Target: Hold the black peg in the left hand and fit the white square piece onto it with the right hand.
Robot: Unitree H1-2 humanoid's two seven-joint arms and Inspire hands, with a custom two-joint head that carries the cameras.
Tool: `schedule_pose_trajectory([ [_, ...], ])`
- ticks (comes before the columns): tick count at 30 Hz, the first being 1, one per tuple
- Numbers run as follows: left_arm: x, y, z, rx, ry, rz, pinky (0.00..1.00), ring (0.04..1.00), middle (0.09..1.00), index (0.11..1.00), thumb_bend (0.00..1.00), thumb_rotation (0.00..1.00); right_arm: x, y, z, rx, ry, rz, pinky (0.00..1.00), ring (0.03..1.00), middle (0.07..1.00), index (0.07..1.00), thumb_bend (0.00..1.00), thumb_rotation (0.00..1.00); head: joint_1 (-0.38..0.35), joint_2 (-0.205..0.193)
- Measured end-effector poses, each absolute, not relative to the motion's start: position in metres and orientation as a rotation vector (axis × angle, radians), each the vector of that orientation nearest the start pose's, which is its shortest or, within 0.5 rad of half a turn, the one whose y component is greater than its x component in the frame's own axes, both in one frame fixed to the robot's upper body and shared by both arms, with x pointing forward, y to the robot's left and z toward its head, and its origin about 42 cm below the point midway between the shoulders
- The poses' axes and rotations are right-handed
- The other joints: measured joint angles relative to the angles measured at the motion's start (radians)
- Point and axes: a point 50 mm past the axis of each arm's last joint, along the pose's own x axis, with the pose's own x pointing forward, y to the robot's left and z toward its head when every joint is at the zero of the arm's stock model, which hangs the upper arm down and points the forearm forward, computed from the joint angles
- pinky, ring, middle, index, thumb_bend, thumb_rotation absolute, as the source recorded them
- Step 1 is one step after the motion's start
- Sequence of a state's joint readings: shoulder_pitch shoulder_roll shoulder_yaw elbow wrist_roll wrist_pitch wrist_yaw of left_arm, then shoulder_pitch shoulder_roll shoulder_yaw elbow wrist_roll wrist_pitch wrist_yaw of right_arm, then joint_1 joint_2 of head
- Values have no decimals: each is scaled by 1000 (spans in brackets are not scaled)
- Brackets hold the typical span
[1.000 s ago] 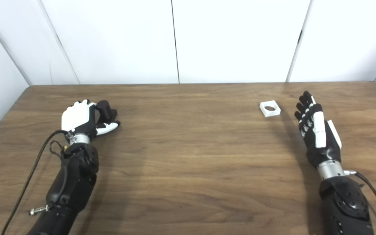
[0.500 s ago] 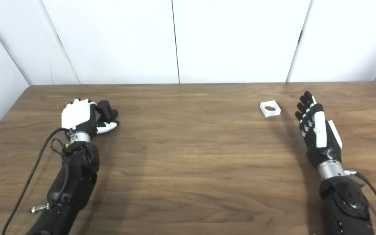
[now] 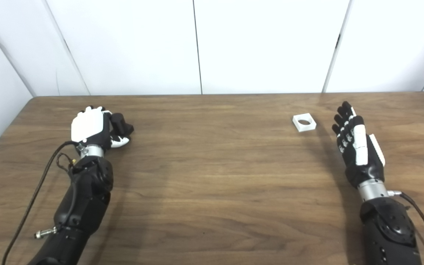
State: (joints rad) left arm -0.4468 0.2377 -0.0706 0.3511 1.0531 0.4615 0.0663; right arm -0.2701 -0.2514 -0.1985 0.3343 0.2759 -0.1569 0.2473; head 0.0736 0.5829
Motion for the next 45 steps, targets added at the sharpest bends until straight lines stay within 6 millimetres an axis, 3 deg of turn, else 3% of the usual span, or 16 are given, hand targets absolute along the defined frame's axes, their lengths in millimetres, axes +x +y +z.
schedule_pose_trajectory([
  [3, 423, 283, 154, 1295, 217, 325, 1000, 1000, 922, 592, 670, 114, 367, -333, 125, 50, -151, 43, 1000, 1000, 1000, 1000, 533, 1000, -2, 0],
  [6, 423, 283, 154, 1290, 210, 324, 1000, 1000, 921, 509, 540, 73, 367, -333, 125, 51, -151, 43, 1000, 1000, 1000, 1000, 529, 1000, -2, 0],
  [9, 423, 283, 156, 1286, 200, 332, 1000, 1000, 922, 495, 516, 65, 367, -334, 125, 50, -152, 41, 1000, 1000, 1000, 1000, 528, 1000, 0, 0],
  [38, 425, 285, 160, 1279, 178, 321, 1000, 1000, 907, 489, 515, 63, 366, -335, 126, 42, -154, 23, 1000, 1000, 1000, 1000, 535, 1000, -6, 0],
  [45, 418, 285, 156, 1149, 163, 274, 1000, 1000, 906, 486, 522, 59, 366, -335, 126, 39, -154, 23, 1000, 1000, 1000, 1000, 532, 1000, -14, 0],
])
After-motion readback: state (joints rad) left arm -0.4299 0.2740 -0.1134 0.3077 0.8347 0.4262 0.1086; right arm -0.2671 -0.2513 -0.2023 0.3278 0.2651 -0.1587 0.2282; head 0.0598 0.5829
